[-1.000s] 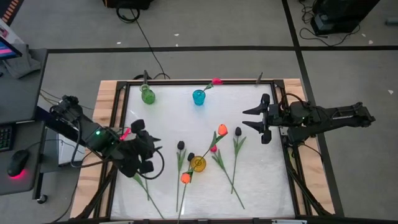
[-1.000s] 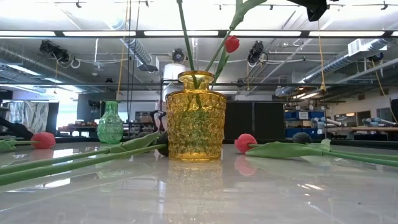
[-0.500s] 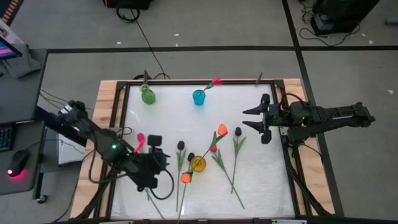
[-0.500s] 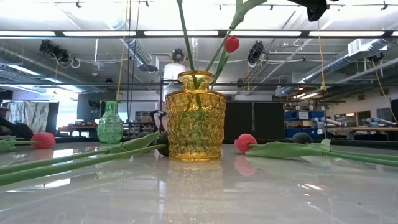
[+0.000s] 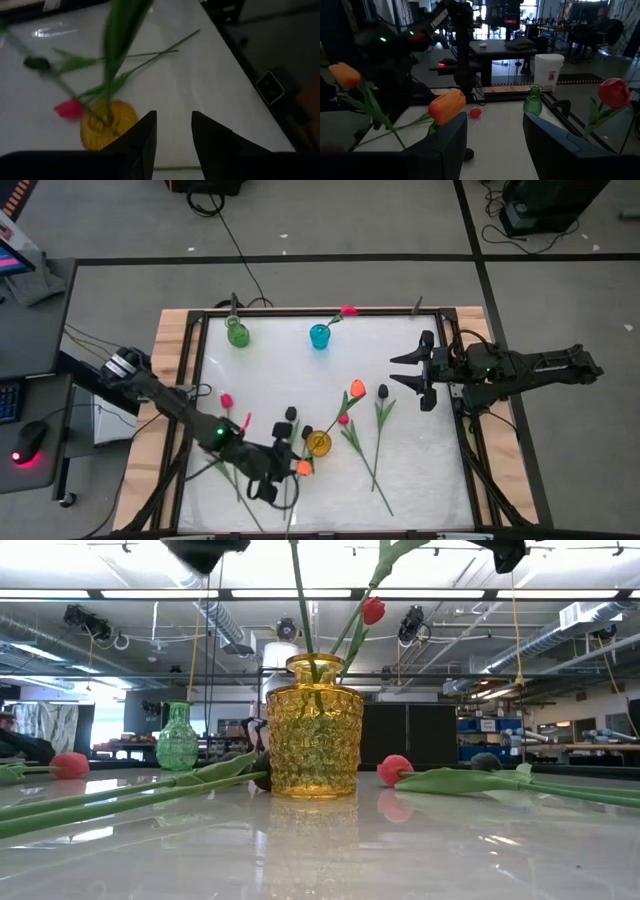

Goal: Sort flowers into vase by color
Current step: Put the bottom pink flower into the blue vase

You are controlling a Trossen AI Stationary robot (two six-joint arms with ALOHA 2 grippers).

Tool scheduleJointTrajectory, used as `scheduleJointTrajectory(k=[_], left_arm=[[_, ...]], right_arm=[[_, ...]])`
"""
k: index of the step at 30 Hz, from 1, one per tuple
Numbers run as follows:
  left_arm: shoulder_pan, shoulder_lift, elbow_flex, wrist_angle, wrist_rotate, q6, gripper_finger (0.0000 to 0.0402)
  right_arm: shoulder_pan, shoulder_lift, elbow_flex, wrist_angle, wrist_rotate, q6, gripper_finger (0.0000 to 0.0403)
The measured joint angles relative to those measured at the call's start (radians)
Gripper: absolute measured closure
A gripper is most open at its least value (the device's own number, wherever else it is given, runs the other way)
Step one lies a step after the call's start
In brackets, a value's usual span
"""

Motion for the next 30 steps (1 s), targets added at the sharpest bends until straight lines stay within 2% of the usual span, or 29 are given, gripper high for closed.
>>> scheduleJointTrajectory(k=[6,11,19,24,30], left_arm=[[-0.01,-0.099,-0.228,0.177,0.025,-0.109,0.0273],[-0.01,-0.217,-0.356,0.173,0.026,-0.201,0.0273],[-0.015,-0.404,-0.458,-0.054,0.038,-0.353,0.0273],[-0.015,-0.501,-0.458,-0.25,0.038,-0.498,0.0273],[-0.015,-0.564,-0.458,-0.426,0.093,-0.734,0.0273]], right_arm=[[0.0,0.0,0.0,0.001,0.0,0.0,0.02],[0.0,0.0,0.0,0.008,0.0,0.0,0.02],[0.0,0.0,0.0,0.017,0.0,0.0,0.02],[0.0,0.0,0.0,0.023,0.0,0.0,0.02],[0.0,0.0,0.0,0.03,0.0,0.0,0.02]])
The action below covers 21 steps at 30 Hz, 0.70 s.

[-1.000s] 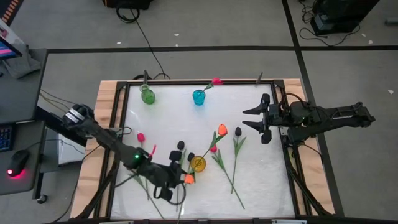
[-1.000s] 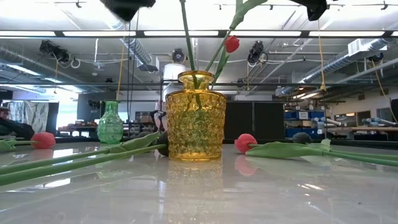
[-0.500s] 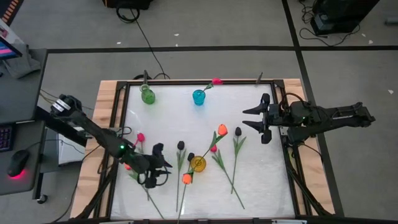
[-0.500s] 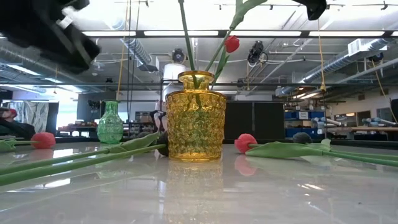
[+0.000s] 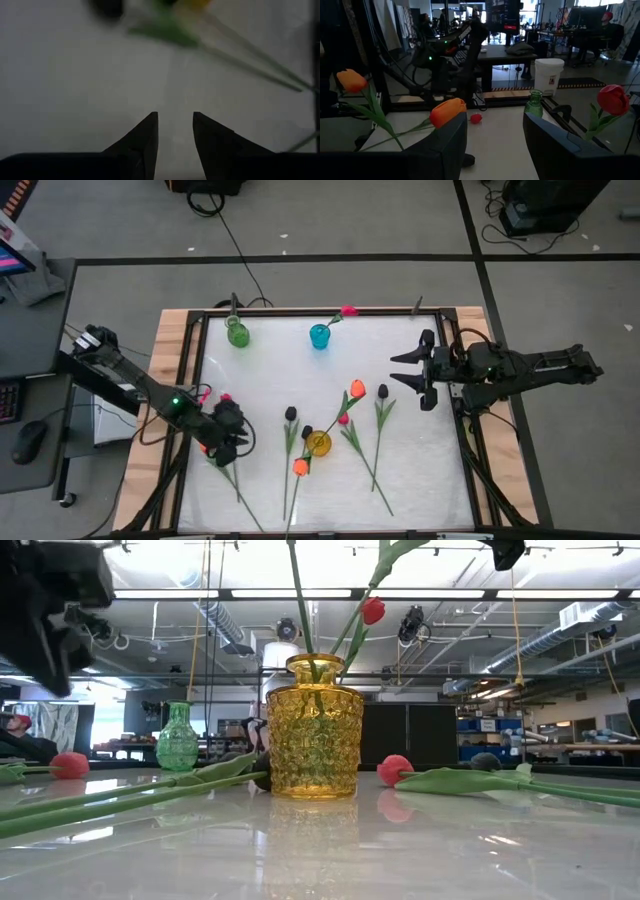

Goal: Sort flowers into vase by color
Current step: Put the bottom pink flower into the blue vase

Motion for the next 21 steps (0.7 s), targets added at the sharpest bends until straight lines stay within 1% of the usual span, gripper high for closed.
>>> scheduleJointTrajectory(k=[5,9,14,21], left_arm=[[0.0,-0.006,0.0,-0.175,0.0,-0.266,0.0273],[0.0,-0.006,0.0,-0.229,-0.001,-0.432,0.0273],[0.0,-0.006,0.0,-0.226,0.006,-0.557,0.0273],[0.0,-0.006,0.0,-0.225,0.009,-0.693,0.0273]], right_arm=[[0.0,0.0,0.0,0.005,0.0,0.0,0.02],[0.0,0.0,0.0,0.008,0.0,0.0,0.02],[0.0,0.0,0.0,0.008,0.0,0.0,0.02],[0.0,0.0,0.0,0.008,0.0,0.0,0.02]])
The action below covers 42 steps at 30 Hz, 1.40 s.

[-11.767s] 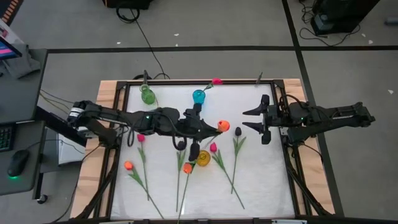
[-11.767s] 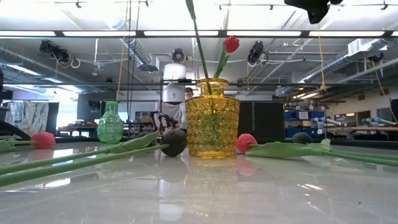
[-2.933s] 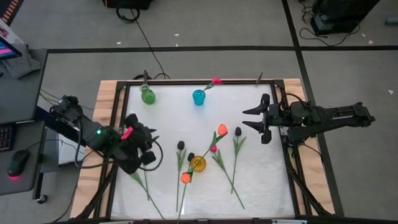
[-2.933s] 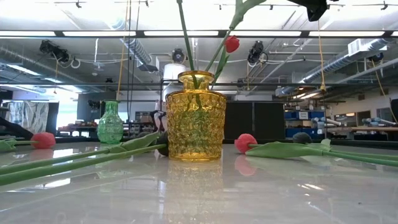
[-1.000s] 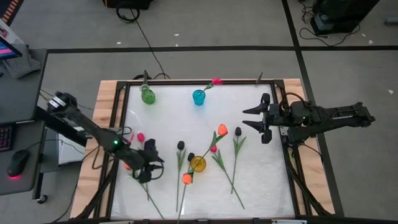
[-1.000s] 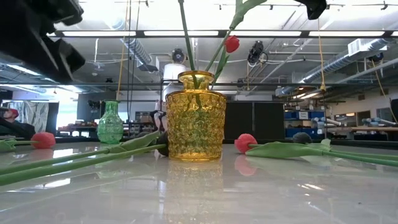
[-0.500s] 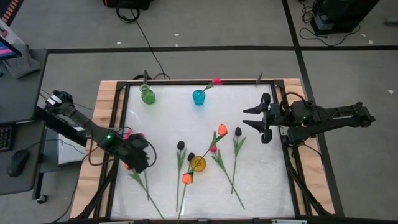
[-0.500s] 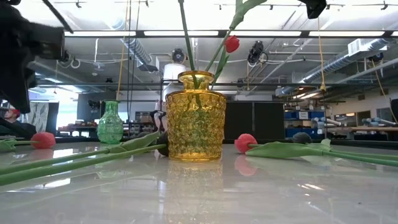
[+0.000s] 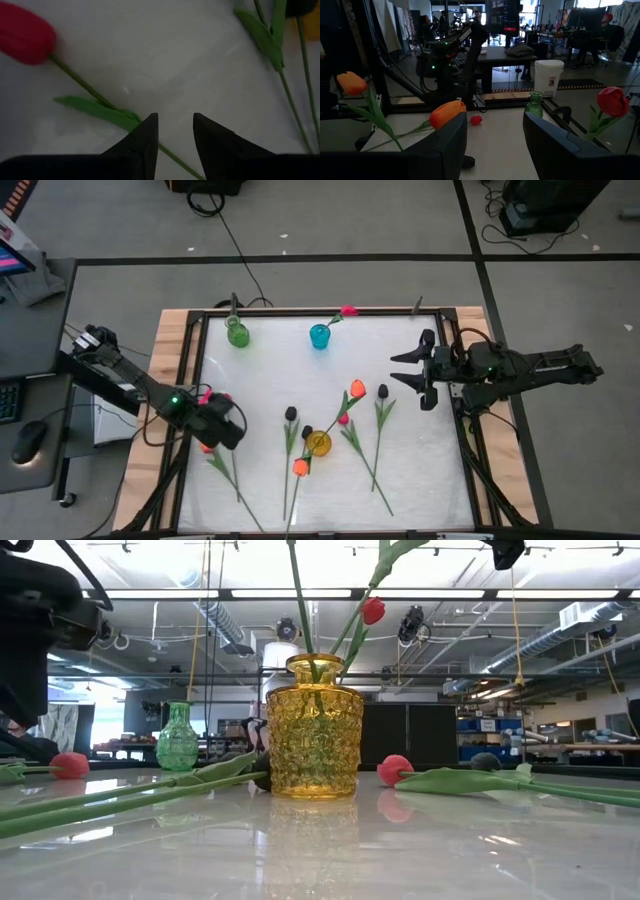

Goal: Sort flowers into vase by color
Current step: Put the bottom pink flower into the blue vase

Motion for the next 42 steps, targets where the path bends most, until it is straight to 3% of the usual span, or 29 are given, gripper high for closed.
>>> scheduleJointTrajectory(k=[19,42], left_arm=[[0.007,0.069,0.001,-0.071,0.059,-0.447,0.0273],[0.071,0.292,0.001,0.035,0.124,-0.493,0.0273]], right_arm=[[0.0,0.0,0.0,0.0,0.0,0.0,0.02],[0.0,0.0,0.0,0.0,0.0,0.0,0.02]])
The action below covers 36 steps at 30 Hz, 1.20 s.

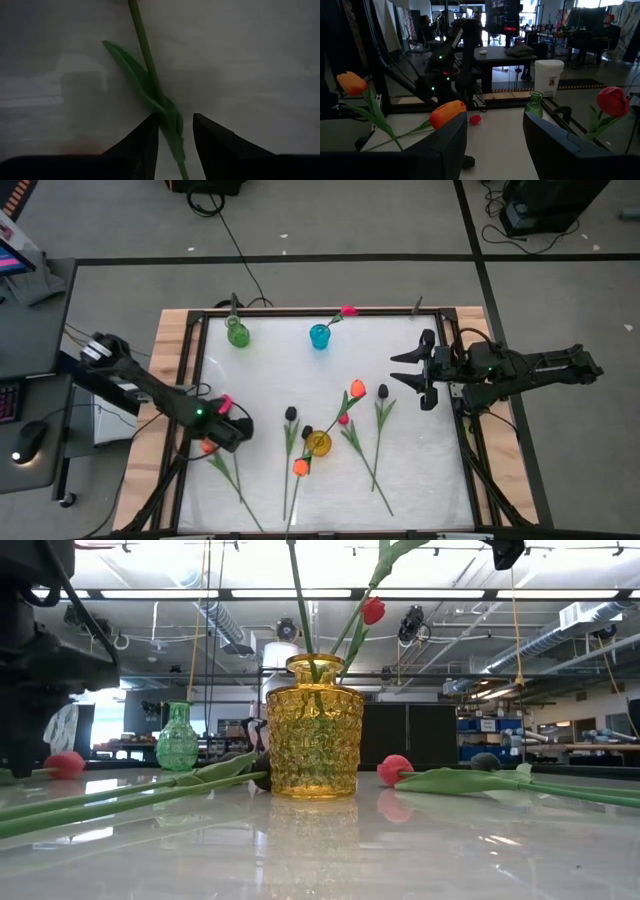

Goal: Sort flowers into vase by color
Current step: Put the bottom pink flower into the blue vase

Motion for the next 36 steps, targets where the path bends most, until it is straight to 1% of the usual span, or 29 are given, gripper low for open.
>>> scheduleJointTrajectory(k=[7,10,14,21,24,28,31,33,36], left_arm=[[0.0,0.019,0.0,0.007,0.009,-0.022,0.0274],[0.004,0.019,0.0,0.006,0.01,-0.022,0.0281],[0.005,0.019,0.0,-0.002,0.01,-0.021,0.031],[0.014,0.018,0.0,-0.015,0.012,0.013,0.0383],[0.025,0.014,0.004,-0.021,0.001,0.014,0.0393],[0.031,0.003,0.053,-0.095,-0.083,0.044,0.0393],[0.051,-0.015,0.106,-0.177,-0.126,0.083,0.0393],[0.066,-0.026,0.153,-0.235,-0.194,0.125,0.0393],[0.091,-0.041,0.235,-0.331,-0.335,0.211,0.0393]], right_arm=[[0.0,0.0,0.0,0.0,0.0,0.0,0.02],[0.0,0.0,0.0,0.0,0.0,0.0,0.02],[0.0,0.0,0.0,0.0,0.0,0.0,0.02],[0.0,0.0,0.0,0.0,0.0,0.0,0.02],[0.0,0.0,0.0,0.0,0.0,0.0,0.02],[0.0,0.0,0.0,0.0,0.0,0.0,0.02],[0.0,0.0,0.0,0.0,0.0,0.0,0.02],[0.0,0.0,0.0,0.0,0.0,0.0,0.02],[0.0,0.0,0.0,0.001,0.0,0.0,0.02]])
